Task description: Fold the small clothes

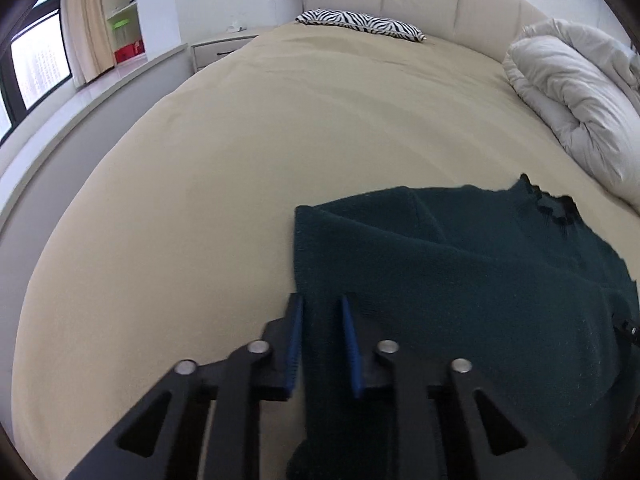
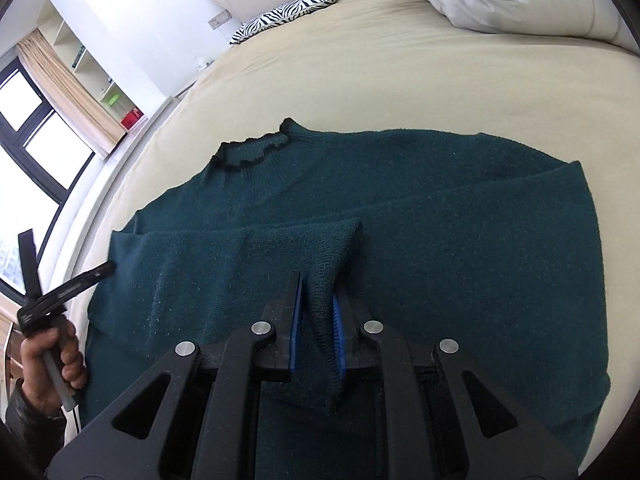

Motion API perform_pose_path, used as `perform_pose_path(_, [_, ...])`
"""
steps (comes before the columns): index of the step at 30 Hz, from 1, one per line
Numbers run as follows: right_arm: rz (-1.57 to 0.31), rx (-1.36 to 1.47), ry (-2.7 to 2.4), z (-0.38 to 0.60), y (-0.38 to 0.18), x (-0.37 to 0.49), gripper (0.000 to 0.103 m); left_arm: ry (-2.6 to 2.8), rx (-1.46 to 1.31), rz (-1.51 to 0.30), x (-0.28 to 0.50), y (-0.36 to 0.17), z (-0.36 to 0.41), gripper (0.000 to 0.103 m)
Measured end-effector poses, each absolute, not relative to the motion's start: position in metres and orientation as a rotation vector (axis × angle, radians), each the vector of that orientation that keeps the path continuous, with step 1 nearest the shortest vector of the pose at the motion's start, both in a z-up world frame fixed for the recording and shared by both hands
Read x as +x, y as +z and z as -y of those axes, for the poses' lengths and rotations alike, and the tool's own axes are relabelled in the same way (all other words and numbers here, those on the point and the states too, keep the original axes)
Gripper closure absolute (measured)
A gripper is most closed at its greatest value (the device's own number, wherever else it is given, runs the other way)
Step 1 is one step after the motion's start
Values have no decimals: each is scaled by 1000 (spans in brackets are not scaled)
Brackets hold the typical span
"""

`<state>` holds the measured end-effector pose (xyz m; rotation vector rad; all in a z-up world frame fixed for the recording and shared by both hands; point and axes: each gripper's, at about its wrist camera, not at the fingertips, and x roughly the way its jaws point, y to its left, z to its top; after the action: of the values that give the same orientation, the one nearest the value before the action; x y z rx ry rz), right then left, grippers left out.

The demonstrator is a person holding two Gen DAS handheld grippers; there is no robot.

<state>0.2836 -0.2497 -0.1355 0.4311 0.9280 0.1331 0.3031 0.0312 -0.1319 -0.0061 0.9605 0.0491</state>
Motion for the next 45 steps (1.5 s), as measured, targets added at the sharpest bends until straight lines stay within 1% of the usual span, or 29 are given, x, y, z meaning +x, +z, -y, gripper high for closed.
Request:
perform_pose_path(1, [-933,414,129,249,-137,286,89,57,30,-945,300,-131,-25,94])
perform_pose_path(2, [-938,398,121,247,-138,286,93,59,45,-934,297,-130,-23,95])
perform_pose_path(5, [-932,383,85,234,-132,285,95,58,-11,-926,293,-130,-38,95])
perform_pose_path(9, [-885,369,71,225,-113,282,96,62,-44,-918,290,-134,-47,94])
perform_pose_path(11, [-903,361,66,223,-117,288,96,65,-47,-919,291,-138,-49,94])
perform_pose_path(13, [-959,369,60,225,-137,297,96,61,-64,-921,292,-139,-52,94])
perform_pose_path(14, [-940,389,78,228,-145,298,96,58,-66,-923,293,-138,-53,93])
perform_pose_path(16, [-917,421,91,232,-143,296,96,54,-83,-925,293,-138,-56,90])
perform_pose_path(20, [-919,421,102,232,-141,295,95,19,-221,-915,289,-132,-78,87])
perform_pose_path(21, [-917,432,107,233,-142,294,95,36,-236,-911,286,-127,-82,84])
perform_pose_path(22, [-910,445,114,235,-144,293,95,59,-232,-901,283,-122,-84,81])
perform_pose_path(28, [-817,610,190,254,-166,283,95,73,-137,-793,279,-87,-59,82])
perform_pose_path(31, [-813,587,183,250,-165,283,95,43,-84,-827,300,-95,-38,82])
perform_pose_path(34, [-806,592,187,250,-166,283,95,108,-35,-922,324,-130,-39,83])
perform_pose_path(36, [-802,600,192,251,-167,282,95,95,-41,-898,327,-141,-47,83])
perform_pose_path(41, [-793,647,222,259,-171,282,95,110,-21,-886,325,-142,-45,83])
perform_pose_path(42, [-796,652,223,259,-170,282,95,109,-37,-886,324,-141,-48,82])
perform_pose_path(43, [-803,647,219,259,-168,282,94,121,-43,-888,321,-140,-48,71])
perform_pose_path(44, [-814,636,201,258,-164,280,92,123,-59,-890,318,-140,-52,70])
perform_pose_path(45, [-820,629,178,256,-158,276,87,121,-58,-890,315,-139,-53,70])
